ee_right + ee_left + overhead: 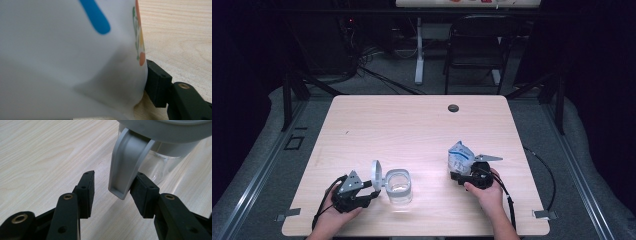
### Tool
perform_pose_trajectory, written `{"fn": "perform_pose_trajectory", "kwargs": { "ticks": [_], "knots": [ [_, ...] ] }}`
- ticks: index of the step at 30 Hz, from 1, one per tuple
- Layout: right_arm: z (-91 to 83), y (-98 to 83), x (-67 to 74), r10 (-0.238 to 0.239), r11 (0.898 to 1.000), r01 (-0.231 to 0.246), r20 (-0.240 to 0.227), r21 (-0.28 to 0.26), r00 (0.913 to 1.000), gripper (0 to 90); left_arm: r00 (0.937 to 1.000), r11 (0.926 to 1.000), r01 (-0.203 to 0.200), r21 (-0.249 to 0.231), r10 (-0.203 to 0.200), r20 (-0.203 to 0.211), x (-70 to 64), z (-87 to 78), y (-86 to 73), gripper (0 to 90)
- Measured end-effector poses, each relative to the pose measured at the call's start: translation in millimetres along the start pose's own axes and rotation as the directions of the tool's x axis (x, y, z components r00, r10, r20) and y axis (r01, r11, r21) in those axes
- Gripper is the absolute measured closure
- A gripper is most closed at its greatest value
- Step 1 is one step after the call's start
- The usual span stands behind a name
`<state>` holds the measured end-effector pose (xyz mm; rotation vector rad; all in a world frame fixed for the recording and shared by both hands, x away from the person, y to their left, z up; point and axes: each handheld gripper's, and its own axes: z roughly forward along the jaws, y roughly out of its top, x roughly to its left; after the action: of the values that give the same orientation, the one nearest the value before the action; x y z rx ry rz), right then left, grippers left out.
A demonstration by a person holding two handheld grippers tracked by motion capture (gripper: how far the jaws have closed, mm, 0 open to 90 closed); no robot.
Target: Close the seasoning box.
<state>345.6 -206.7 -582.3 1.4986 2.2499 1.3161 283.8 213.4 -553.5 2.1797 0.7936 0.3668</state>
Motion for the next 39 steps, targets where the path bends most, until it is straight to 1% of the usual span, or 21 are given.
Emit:
{"fn": "perform_pose_trajectory", "kwargs": {
  "ticks": [1,2,3,7,18,23,24,25,28,29,30,34,36,38,39],
  "knots": [
    [-0.2,0.0,0.0,0.000,1.000,0.000,-0.001,0.001,1.0000,43.0,1.0000,1.0000,-0.002,0.001,0.002,0.000,0.1,-0.1,0.0,55.3],
    [-0.7,0.1,-0.3,-0.008,1.000,0.008,0.012,0.011,0.9999,43.0,1.0000,1.0000,0.000,0.003,0.000,0.000,0.0,-0.4,0.1,55.3],
    [-0.6,0.0,0.0,0.001,1.000,-0.001,0.001,0.001,1.0000,43.0,1.0000,1.0000,-0.001,0.002,0.001,0.001,0.1,-0.5,0.0,55.3],
    [-1.6,-0.1,0.6,-0.001,1.000,0.001,0.005,0.005,1.0000,43.0,1.0000,1.0000,0.001,-0.006,-0.001,-0.002,-0.3,-0.4,-0.7,55.3],
    [-3.5,-0.3,2.0,-0.027,1.000,0.027,0.017,0.009,0.9995,43.1,1.0000,1.0000,0.005,-0.008,-0.005,0.007,-0.6,-0.7,-0.8,57.9],
    [-4.5,0.1,3.2,-0.028,1.000,0.028,0.005,0.008,0.9996,43.1,1.0000,1.0000,0.006,-0.008,-0.006,0.008,-0.5,-0.6,-0.9,57.7],
    [-5.3,0.3,3.0,-0.041,0.999,0.041,0.022,0.019,0.9989,43.1,1.0000,0.9999,0.006,-0.008,-0.006,0.007,-0.6,-0.6,-1.0,57.7],
    [-5.3,0.4,3.9,-0.029,1.000,0.029,-0.001,-0.001,0.9996,43.1,1.0000,1.0000,0.006,-0.007,-0.006,0.008,-0.5,-0.6,-1.0,57.7],
    [-6.4,0.7,4.6,-0.033,0.999,0.033,0.005,-0.014,0.9994,43.1,1.0000,1.0000,0.006,-0.008,-0.006,0.007,-0.6,-0.7,-1.3,57.6],
    [-7.7,1.0,4.6,-0.041,0.999,0.041,0.016,-0.011,0.9990,43.1,1.0000,0.9999,0.006,-0.008,-0.006,0.006,-0.7,-0.6,-1.4,57.6],
    [-8.1,1.2,5.1,-0.036,0.999,0.037,0.010,-0.023,0.9993,43.1,1.0000,1.0000,0.004,-0.009,-0.004,0.005,-0.7,-0.6,-1.5,57.5],
    [-11.7,2.1,6.2,-0.042,0.998,0.042,0.010,-0.040,0.9991,43.1,1.0000,1.0000,0.001,-0.005,-0.001,0.004,-0.7,-1.3,-2.0,57.4],
    [-14.4,2.8,7.8,-0.048,0.997,0.048,0.009,-0.053,0.9988,43.1,1.0000,0.9999,0.003,-0.012,-0.003,0.001,-1.1,-0.9,-2.5,57.4],
    [-17.3,3.4,8.8,-0.071,0.996,0.072,0.026,-0.051,0.9971,43.1,1.0000,0.9999,0.004,-0.012,-0.004,0.000,-1.3,-1.0,-2.7,57.4],
    [-17.7,3.6,9.8,-0.068,0.995,0.069,0.017,-0.071,0.9975,43.1,1.0000,0.9999,0.004,-0.010,-0.004,-0.001,-1.3,-1.1,-2.7,57.4]
  ]
}}
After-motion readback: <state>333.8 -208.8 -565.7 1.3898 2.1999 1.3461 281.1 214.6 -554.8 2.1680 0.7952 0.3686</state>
